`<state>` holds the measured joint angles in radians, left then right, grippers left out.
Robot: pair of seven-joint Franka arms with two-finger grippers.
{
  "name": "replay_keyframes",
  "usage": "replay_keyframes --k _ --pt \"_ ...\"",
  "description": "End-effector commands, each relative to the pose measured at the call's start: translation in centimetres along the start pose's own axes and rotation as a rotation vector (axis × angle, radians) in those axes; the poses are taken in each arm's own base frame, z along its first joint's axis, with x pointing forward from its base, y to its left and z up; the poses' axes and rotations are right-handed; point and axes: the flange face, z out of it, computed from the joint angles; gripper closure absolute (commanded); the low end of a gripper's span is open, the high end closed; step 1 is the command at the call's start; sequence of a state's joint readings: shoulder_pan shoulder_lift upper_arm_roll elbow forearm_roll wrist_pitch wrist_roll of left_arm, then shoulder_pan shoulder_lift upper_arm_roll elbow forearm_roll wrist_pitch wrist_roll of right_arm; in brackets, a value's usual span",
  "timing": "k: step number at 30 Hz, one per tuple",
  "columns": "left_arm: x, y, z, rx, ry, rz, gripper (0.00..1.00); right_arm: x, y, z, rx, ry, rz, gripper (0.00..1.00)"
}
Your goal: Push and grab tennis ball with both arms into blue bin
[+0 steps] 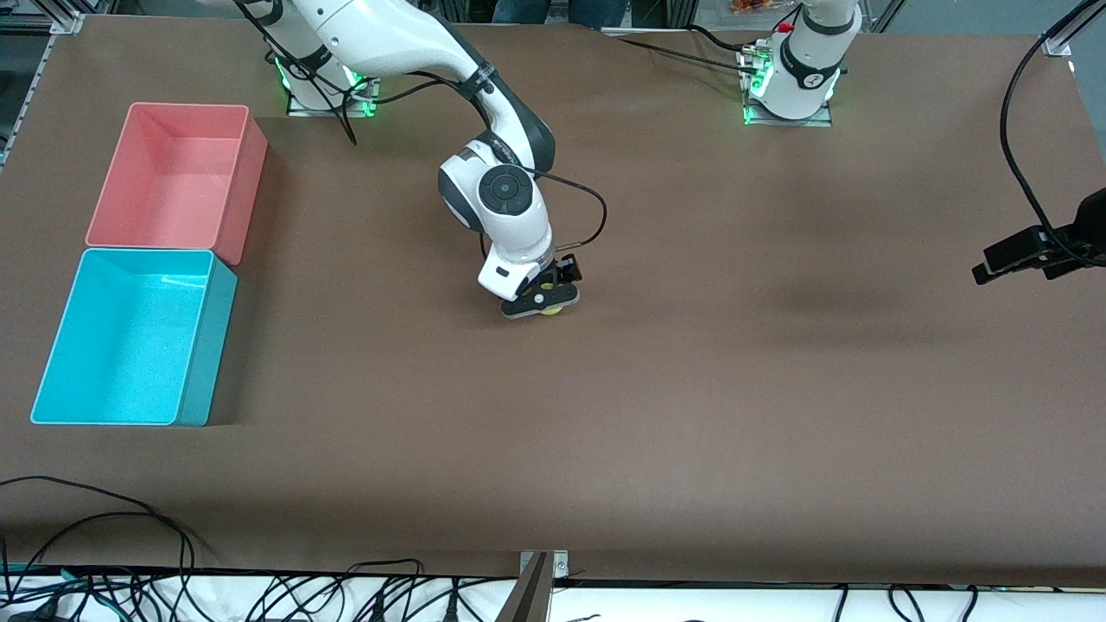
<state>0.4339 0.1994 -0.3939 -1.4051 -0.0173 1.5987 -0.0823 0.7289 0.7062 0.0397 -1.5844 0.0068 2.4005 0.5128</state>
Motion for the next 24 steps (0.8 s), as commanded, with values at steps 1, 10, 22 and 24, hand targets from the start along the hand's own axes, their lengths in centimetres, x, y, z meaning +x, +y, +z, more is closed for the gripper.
replay_keyframes --k 1,10,22,24 --pt "-0.6 -0.9 -0.4 -0.013 0.006 0.012 0.00 -0.7 -0.5 1.3 -0.012 0.011 -0.011 0.00" --pt "-0.5 -1.1 -1.5 -0.010 0.031 0.014 0.00 -1.3 -1.2 3.5 -0.001 0.046 -0.026 0.00" --pt "-1.8 1.0 -1.9 0.023 0.033 0.025 0.00 -2.0 -0.3 7.5 -0.084 0.083 -0.213 0.66" --pt "-1.9 1.3 -2.0 0.030 0.034 0.023 0.00 -1.9 -0.3 7.1 -0.084 0.084 -0.209 0.69"
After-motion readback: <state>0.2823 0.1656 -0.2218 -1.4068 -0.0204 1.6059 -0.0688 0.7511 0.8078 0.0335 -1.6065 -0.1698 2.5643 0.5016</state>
